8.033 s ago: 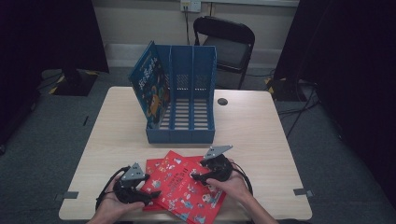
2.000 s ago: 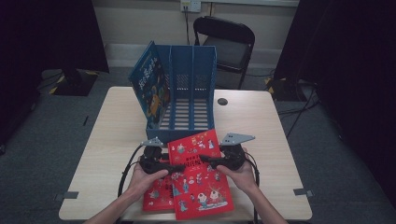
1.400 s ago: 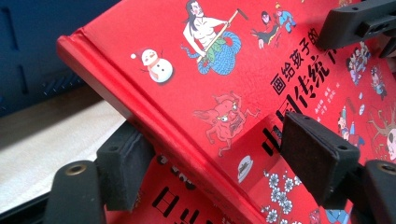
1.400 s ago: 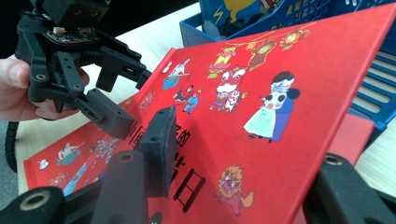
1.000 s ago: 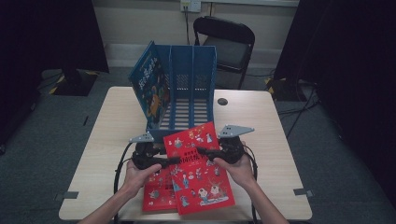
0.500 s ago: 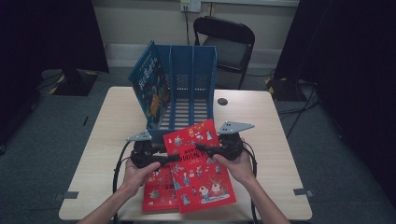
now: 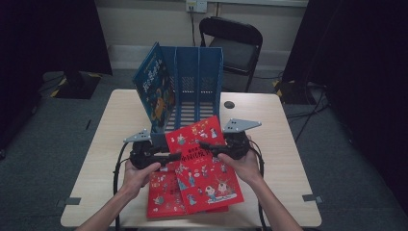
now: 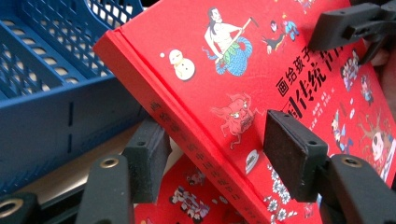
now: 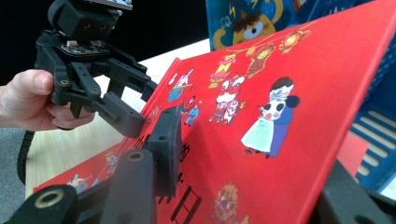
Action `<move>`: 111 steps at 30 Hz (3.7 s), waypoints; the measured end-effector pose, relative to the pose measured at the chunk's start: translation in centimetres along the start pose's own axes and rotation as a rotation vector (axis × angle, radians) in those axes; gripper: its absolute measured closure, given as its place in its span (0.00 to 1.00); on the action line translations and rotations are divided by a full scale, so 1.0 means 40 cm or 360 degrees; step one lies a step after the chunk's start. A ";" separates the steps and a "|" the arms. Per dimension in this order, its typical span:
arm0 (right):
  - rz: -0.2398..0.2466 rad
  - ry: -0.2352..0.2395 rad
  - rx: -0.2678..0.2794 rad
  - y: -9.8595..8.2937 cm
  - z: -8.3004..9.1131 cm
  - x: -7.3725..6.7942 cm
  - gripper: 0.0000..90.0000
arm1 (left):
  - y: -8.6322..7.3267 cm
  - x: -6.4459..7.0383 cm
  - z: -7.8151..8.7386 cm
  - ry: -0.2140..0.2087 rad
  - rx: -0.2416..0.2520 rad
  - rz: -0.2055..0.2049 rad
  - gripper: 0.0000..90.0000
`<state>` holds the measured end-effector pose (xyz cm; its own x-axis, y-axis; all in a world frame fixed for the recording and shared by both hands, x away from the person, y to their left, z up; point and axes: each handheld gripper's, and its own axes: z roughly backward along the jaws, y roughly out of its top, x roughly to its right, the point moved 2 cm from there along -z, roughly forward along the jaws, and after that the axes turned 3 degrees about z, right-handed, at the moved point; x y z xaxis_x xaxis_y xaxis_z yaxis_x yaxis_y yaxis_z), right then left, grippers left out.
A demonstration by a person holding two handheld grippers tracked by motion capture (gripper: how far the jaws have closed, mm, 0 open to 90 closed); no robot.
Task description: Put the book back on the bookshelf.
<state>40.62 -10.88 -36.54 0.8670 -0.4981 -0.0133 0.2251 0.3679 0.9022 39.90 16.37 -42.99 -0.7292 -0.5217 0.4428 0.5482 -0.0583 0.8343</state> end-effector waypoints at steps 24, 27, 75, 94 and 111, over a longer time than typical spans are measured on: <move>0.0066 0.0050 0.0102 -0.021 0.046 -0.001 0.68 | 0.030 0.026 -0.024 -0.0078 0.0025 -0.0037 0.47; 0.0109 0.0059 0.0115 0.000 0.046 -0.009 0.70 | 0.042 0.029 -0.011 -0.0069 0.0063 -0.0049 0.49; 0.0113 0.0011 0.0020 -0.147 0.128 -0.071 0.51 | 0.039 0.193 -0.033 -0.0219 0.0075 -0.0474 0.65; 0.0066 -0.0059 0.0023 -0.129 0.090 -0.037 0.52 | 0.059 0.189 -0.021 -0.0070 0.0082 -0.0570 0.74; 0.0009 -0.0178 0.0036 -0.131 0.077 -0.051 0.39 | 0.030 0.170 0.006 -0.0087 0.0123 -0.0505 0.74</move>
<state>36.29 -14.20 -39.91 0.8131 -0.5808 0.0390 0.2090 0.3538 0.9117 35.52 12.97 -38.89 -0.8809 -0.4410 0.1719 0.2588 -0.1447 0.9550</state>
